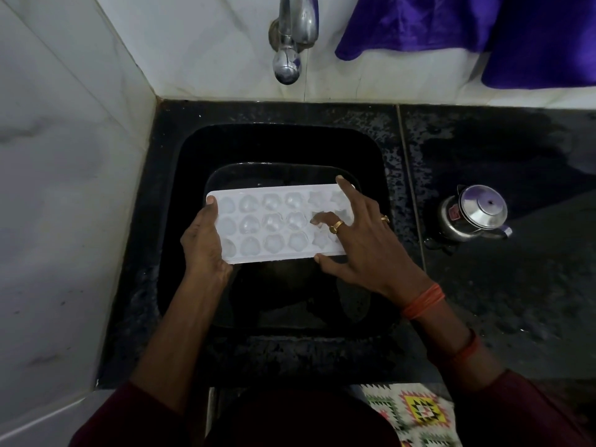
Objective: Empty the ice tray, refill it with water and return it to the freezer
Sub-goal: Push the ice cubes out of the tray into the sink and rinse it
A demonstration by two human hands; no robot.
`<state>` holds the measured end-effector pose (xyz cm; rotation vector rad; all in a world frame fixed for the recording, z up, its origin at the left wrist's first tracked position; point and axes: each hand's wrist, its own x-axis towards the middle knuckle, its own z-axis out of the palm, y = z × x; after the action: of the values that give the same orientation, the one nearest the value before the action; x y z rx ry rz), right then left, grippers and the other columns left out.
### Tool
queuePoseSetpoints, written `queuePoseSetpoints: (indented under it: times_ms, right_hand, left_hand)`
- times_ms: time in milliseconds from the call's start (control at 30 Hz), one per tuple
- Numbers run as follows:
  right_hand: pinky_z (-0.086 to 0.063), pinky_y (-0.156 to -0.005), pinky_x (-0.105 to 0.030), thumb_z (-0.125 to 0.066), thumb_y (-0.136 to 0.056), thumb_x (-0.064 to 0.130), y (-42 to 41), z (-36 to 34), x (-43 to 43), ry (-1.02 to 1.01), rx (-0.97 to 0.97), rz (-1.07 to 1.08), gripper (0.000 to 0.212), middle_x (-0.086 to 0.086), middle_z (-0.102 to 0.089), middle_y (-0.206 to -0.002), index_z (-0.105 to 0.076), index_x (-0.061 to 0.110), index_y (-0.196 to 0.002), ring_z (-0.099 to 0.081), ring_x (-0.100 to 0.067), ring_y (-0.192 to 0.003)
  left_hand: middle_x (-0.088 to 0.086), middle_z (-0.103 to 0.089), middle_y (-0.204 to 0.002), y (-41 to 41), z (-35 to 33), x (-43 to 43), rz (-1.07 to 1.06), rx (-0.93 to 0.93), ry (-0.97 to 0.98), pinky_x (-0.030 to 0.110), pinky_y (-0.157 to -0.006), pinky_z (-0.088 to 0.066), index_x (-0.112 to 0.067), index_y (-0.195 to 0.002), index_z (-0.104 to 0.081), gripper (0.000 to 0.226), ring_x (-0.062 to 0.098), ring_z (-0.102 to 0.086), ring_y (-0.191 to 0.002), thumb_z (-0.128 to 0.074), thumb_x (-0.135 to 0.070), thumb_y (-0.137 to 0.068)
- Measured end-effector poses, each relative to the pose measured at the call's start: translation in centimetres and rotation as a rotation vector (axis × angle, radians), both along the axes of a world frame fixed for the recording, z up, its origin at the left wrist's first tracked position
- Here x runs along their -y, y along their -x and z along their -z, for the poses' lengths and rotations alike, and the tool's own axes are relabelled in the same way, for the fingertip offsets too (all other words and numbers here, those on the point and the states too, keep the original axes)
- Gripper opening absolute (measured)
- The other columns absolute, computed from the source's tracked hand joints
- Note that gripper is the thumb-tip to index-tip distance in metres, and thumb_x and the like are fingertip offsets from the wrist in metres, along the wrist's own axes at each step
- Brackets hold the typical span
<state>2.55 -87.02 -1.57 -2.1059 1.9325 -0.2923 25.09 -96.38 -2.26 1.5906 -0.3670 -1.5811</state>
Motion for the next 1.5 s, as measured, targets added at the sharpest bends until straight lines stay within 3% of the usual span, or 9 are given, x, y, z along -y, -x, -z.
queuePoseSetpoints:
  times_ms: [133, 300, 567, 1033, 1167, 1333, 1500]
  right_hand:
    - [-0.043, -0.102, -0.059, -0.052, -0.080, 0.064, 0.0, 0.1, -0.1, -0.015, -0.009, 0.002, 0.066, -0.011, -0.005, -0.167, -0.051, 0.033, -0.138, -0.025, -0.036, -0.144]
    - [-0.043, -0.104, -0.061, -0.046, -0.078, 0.068, 0.1, 0.2, 0.1, -0.048, -0.043, -0.002, 0.069, -0.011, -0.004, -0.167, -0.052, 0.034, -0.138, -0.023, -0.036, -0.144]
    - [-0.045, -0.101, -0.057, -0.052, -0.079, 0.064, -0.2, 0.2, 0.3, -0.007, -0.030, 0.010, 0.070, -0.012, -0.009, -0.167, -0.051, 0.027, -0.139, -0.026, -0.036, -0.143]
    - [-0.040, -0.107, -0.063, -0.041, -0.076, 0.060, -0.9, 0.7, 0.9, -0.075, -0.034, 0.038, 0.076, -0.009, 0.007, -0.168, -0.049, 0.025, -0.143, -0.016, -0.039, -0.148]
    - [-0.046, -0.100, -0.062, -0.048, -0.079, 0.059, -0.6, 0.9, 0.9, -0.037, -0.002, 0.026, 0.071, -0.012, 0.002, -0.167, -0.050, 0.024, -0.141, -0.018, -0.038, -0.148]
    - [-0.053, -0.092, -0.055, -0.051, -0.077, 0.066, -0.1, 0.7, 1.0, 0.004, 0.011, 0.050, 0.075, -0.015, -0.005, -0.166, -0.051, 0.022, -0.137, -0.034, -0.036, -0.139]
    - [-0.049, -0.098, -0.056, -0.055, -0.072, 0.073, 0.7, 0.2, 1.2, -0.038, 0.007, 0.046, 0.075, -0.010, -0.002, -0.166, -0.053, 0.031, -0.135, -0.031, -0.033, -0.142]
  left_hand:
    - [0.007, -0.078, -0.107, -0.1, 0.2, 0.0, -0.001, 0.004, -0.002, 0.040, -0.060, -0.064, -0.011, -0.117, -0.072, 0.038, 0.027, -0.078, -0.091, -0.067, -0.042, -0.097]
    - [0.009, -0.078, -0.111, -0.1, 0.5, -0.2, 0.010, 0.004, 0.020, 0.050, -0.075, -0.064, -0.010, -0.121, -0.071, 0.041, 0.031, -0.076, -0.098, -0.066, -0.042, -0.097]
    - [0.009, -0.077, -0.111, 0.0, 0.5, 0.0, -0.004, 0.013, 0.022, 0.047, -0.073, -0.065, -0.010, -0.121, -0.071, 0.041, 0.030, -0.077, -0.096, -0.066, -0.042, -0.097]
    - [0.009, -0.078, -0.110, 0.1, 1.2, 0.3, -0.013, 0.003, 0.010, 0.053, -0.079, -0.063, -0.011, -0.119, -0.072, 0.040, 0.031, -0.077, -0.096, -0.066, -0.044, -0.097]
    - [0.008, -0.078, -0.109, 0.1, 1.0, 0.3, -0.013, 0.009, 0.012, 0.050, -0.076, -0.064, -0.012, -0.119, -0.072, 0.039, 0.029, -0.077, -0.095, -0.065, -0.043, -0.097]
    - [0.008, -0.078, -0.108, 0.1, 0.6, 0.7, -0.014, 0.027, 0.030, 0.046, -0.070, -0.065, -0.011, -0.117, -0.073, 0.038, 0.028, -0.077, -0.093, -0.067, -0.043, -0.096]
    - [0.008, -0.078, -0.109, 0.3, 0.4, 0.7, -0.005, 0.013, 0.027, 0.044, -0.067, -0.065, -0.010, -0.118, -0.072, 0.039, 0.029, -0.077, -0.094, -0.067, -0.042, -0.097]
